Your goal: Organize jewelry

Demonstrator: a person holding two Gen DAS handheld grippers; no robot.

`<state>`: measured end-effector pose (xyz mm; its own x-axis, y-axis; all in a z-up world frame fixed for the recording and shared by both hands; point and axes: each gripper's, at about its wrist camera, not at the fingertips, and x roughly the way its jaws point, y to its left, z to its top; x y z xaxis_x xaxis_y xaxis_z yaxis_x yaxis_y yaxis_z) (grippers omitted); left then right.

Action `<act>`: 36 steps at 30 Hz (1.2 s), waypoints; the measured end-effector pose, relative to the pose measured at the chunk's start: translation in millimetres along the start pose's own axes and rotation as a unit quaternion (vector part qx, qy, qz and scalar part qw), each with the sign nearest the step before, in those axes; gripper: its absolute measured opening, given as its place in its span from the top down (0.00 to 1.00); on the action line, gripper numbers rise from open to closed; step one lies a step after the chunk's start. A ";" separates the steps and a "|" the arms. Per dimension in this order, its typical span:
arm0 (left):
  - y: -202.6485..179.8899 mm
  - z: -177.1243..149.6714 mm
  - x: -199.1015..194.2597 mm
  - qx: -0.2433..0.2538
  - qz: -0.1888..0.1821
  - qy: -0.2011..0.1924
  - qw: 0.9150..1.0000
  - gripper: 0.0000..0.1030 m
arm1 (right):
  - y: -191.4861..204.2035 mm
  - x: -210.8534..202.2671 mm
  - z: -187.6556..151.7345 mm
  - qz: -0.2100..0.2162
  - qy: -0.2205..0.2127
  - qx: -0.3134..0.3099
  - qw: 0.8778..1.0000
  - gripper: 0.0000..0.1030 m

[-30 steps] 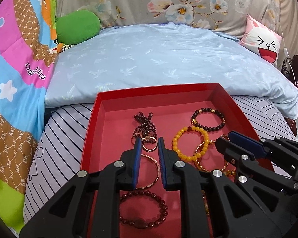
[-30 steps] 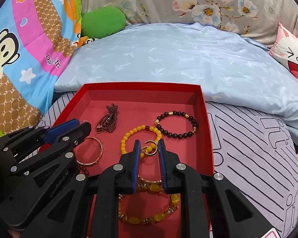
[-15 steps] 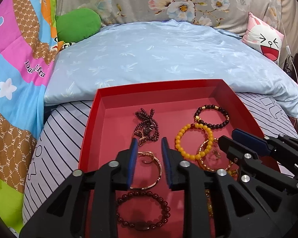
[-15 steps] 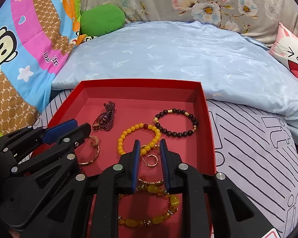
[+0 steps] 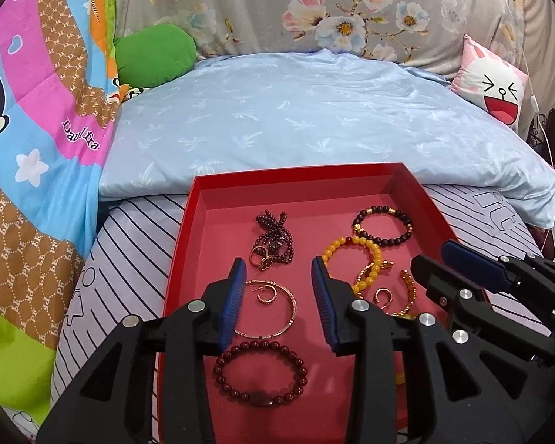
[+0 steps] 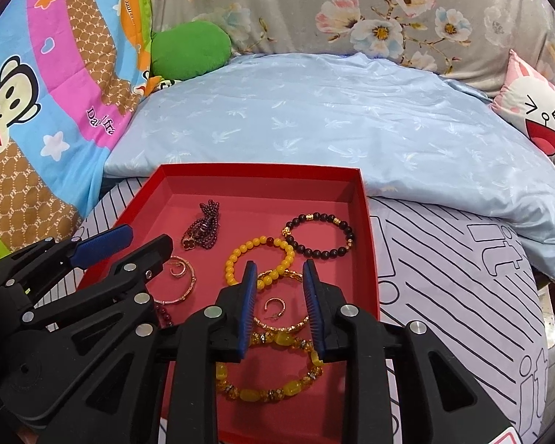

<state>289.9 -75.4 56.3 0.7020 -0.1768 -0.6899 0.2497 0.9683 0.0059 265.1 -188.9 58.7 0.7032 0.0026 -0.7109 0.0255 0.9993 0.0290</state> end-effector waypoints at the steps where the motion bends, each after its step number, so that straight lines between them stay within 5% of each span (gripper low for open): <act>1: -0.6 0.0 -2.2 0.000 0.000 -0.001 1.000 0.66 | -0.6 -3.3 -0.5 -0.001 -0.002 0.000 1.000 0.75; 27: -5.9 -55.5 -76.9 -0.017 0.009 -0.004 1.000 0.54 | 12.0 -79.4 -59.1 -0.015 -0.016 0.009 1.000 0.74; 36: -1.0 -77.5 -78.4 -0.030 0.008 0.009 0.999 0.52 | 13.1 -81.0 -80.0 -0.023 -0.008 0.018 1.000 0.66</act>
<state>182.9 -48.8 54.3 0.6934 -0.1595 -0.7027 0.1980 0.9798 -0.0271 151.6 -173.0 60.5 0.7114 -0.0442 -0.7014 0.0830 0.9963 0.0214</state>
